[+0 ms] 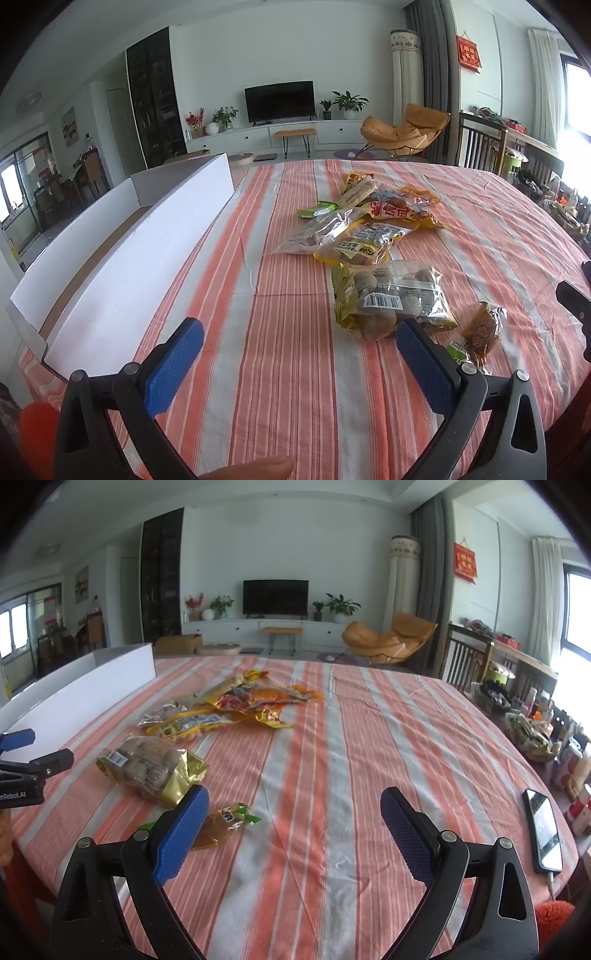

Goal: Organize snacks

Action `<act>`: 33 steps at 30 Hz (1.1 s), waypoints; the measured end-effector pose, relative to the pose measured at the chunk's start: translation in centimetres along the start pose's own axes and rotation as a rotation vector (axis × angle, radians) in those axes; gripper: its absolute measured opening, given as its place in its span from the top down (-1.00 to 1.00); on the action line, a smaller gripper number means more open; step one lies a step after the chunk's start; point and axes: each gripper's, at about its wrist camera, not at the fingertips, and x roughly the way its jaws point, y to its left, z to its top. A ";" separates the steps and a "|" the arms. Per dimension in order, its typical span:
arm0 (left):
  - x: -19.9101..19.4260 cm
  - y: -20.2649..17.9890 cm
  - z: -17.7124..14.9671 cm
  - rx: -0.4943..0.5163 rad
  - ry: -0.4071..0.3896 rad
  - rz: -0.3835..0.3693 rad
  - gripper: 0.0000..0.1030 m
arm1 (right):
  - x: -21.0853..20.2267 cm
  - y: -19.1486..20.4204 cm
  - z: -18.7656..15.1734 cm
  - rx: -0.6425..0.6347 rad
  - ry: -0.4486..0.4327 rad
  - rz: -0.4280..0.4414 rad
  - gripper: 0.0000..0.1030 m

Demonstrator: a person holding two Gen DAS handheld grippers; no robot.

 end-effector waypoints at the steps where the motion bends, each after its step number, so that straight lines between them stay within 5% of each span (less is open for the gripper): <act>1: 0.0 0.0 0.0 0.000 0.000 0.000 -1.00 | 0.0 0.0 0.0 -0.001 0.001 0.000 -0.86; 33: 0.4 0.4 0.0 -0.010 0.008 -0.001 -1.00 | 0.3 0.2 -0.3 0.000 0.022 0.014 -0.86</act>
